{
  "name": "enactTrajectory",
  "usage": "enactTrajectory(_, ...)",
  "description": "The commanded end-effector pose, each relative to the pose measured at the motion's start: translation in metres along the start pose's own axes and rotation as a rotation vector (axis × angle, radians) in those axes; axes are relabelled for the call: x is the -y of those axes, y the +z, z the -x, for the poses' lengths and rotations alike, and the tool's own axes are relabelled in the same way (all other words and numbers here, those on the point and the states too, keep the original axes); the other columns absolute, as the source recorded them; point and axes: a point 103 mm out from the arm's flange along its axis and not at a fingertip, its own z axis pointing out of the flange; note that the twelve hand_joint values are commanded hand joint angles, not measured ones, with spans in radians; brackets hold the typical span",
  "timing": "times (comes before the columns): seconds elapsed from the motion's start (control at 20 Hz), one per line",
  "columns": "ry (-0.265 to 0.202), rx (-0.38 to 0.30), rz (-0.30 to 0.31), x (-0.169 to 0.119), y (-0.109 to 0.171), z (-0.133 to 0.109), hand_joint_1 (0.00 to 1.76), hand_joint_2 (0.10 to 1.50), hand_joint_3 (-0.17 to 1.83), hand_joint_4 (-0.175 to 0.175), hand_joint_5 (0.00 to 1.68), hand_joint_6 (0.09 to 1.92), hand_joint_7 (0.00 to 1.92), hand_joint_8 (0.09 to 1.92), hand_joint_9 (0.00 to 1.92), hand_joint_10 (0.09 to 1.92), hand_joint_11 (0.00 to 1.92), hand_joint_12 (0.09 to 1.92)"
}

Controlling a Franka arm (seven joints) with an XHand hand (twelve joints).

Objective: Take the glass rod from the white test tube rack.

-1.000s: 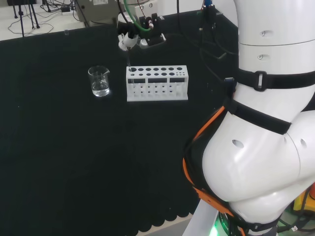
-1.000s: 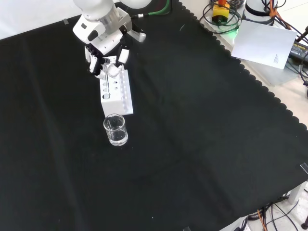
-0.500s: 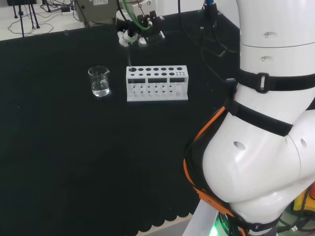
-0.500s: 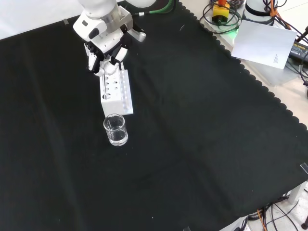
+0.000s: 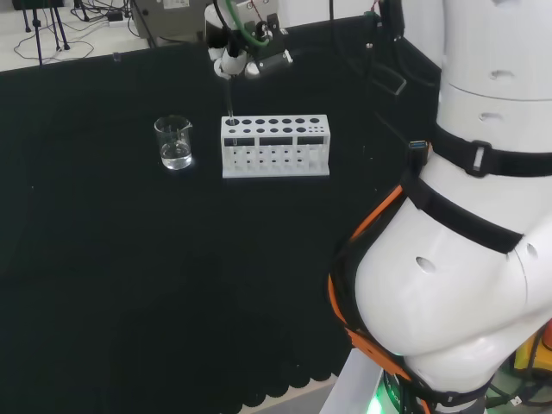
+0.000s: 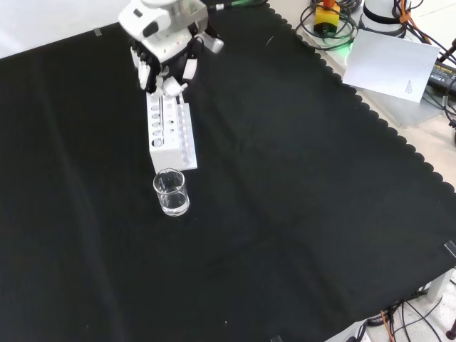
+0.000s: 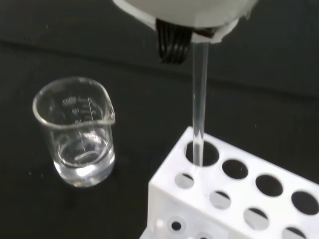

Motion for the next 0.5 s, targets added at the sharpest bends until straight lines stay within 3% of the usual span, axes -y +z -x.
enactTrajectory(0.05, 0.011, -0.032, 0.1, 0.022, -0.038, 0.001, 1.32, 0.62, 0.81, -0.175, 1.08, 0.83, 1.28, 0.98, 1.62, 0.9, 1.47, 1.02)
enactTrajectory(0.5, 0.004, -0.046, 0.176, 0.041, -0.069, -0.007, 1.32, 0.62, 0.79, -0.175, 1.11, 0.76, 1.31, 0.91, 1.64, 0.86, 1.48, 1.04)
